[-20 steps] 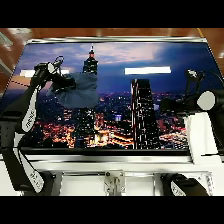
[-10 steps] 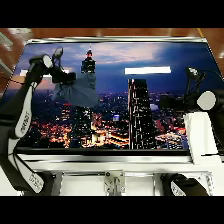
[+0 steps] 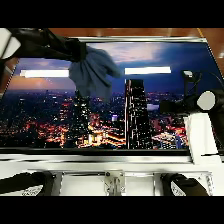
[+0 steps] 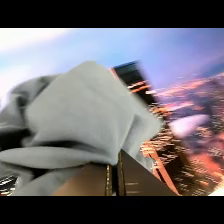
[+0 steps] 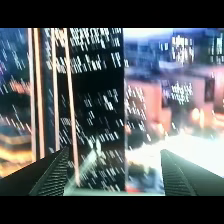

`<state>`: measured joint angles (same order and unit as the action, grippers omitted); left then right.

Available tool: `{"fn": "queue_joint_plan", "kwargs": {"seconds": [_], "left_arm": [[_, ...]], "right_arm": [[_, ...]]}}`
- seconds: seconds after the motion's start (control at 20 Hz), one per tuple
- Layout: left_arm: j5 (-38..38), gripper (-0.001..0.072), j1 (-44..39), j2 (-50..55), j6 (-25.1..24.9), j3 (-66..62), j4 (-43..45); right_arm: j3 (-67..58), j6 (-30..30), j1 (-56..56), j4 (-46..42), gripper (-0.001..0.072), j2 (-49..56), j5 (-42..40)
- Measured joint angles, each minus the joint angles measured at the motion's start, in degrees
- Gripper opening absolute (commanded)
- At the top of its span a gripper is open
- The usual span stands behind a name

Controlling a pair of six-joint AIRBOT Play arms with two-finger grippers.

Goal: Fold the shirts.

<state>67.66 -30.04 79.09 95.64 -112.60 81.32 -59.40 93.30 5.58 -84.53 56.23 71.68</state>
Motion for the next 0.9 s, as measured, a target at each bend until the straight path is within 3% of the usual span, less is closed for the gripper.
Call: {"fn": "queue_joint_plan", "kwargs": {"seconds": [0.35, 0.6, 0.65, 0.75, 0.8, 0.9], "left_arm": [[3.45, 0.004, -15.72, -1.7, 8.28, 11.06, 6.54], [-2.23, 0.0044, -21.27, 3.06, 14.23, 26.82, 7.28], [-3.39, 0.0116, -21.59, 4.33, 15.04, 28.28, 6.67], [-5.01, 0.0506, -21.66, 6.27, 16.17, 29.9, 5.38], [-5.42, 0.0641, -21.14, 6.67, 16.46, 29.97, 4.76], [-4.81, 0.0677, -18.75, 6.49, 16.79, 29.0, 5.64]], "right_arm": [[-0.02, -6.08, 0.0, -0.94, 0.069, 0.0, 8.85], [0.0, -7.04, 0.0, 0.02, 0.069, 0.0, 10.51], [-0.02, -7.08, 0.0, 0.74, 0.069, 0.0, 10.51], [-0.02, -7.04, 0.0, 2.25, 0.069, 0.0, 10.23], [0.0, -7.02, 0.0, 2.91, 0.069, 0.0, 9.81], [-0.02, -6.84, 0.0, 3.69, 0.069, 0.0, 8.66]]}}
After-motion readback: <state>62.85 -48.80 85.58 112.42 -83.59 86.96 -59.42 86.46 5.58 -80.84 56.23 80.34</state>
